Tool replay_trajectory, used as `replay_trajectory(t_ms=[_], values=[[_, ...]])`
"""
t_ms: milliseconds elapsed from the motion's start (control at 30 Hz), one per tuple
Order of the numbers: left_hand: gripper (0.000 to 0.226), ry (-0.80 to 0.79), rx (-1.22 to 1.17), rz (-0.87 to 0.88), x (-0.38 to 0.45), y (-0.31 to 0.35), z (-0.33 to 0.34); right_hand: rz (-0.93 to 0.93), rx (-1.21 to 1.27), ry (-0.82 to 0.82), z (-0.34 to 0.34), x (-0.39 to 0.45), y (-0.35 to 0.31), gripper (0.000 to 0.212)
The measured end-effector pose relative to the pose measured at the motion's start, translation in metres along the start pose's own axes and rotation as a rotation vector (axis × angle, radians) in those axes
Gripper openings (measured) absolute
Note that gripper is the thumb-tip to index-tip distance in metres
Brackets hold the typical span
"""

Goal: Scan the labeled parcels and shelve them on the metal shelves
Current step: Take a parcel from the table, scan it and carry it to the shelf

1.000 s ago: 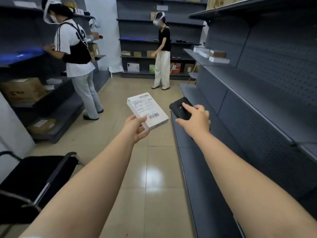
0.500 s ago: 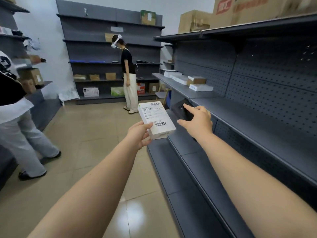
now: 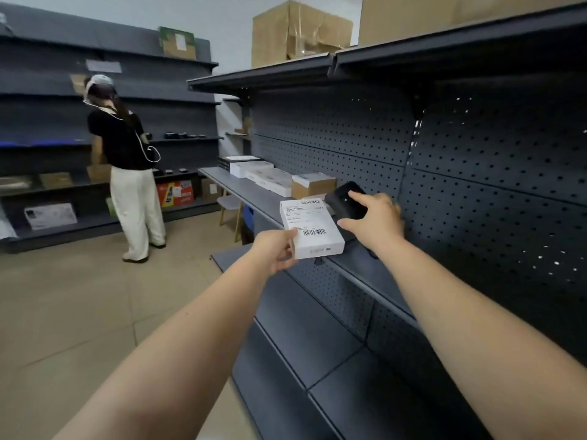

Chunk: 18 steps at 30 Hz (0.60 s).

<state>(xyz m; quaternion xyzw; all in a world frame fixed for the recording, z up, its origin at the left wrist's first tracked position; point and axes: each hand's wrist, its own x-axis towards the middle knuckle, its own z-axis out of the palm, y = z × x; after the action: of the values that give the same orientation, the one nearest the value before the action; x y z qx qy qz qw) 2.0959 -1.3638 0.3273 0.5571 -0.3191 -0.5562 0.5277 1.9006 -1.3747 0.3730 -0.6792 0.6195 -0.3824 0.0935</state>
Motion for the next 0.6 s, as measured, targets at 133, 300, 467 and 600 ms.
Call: replay_trajectory(t_ms=[133, 300, 467, 600], values=[[0.02, -0.203, 0.167, -0.088, 0.069, 0.033, 0.022, 0.096, 0.03, 0.07, 0.019, 0.061, 0.023, 0.069], [0.017, -0.537, 0.473, -0.209, 0.141, 0.06, 0.056, 0.207, -0.062, 0.133, 0.039, 0.105, 0.05, 0.073], [0.023, -0.661, 0.495, -0.254, 0.184, 0.058, 0.082, 0.306, -0.12, 0.226, 0.06, 0.129, 0.06, 0.075], [0.029, -0.757, 0.56, -0.252, 0.204, 0.07, 0.083, 0.378, -0.182, 0.297, 0.063, 0.136, 0.056, 0.072]])
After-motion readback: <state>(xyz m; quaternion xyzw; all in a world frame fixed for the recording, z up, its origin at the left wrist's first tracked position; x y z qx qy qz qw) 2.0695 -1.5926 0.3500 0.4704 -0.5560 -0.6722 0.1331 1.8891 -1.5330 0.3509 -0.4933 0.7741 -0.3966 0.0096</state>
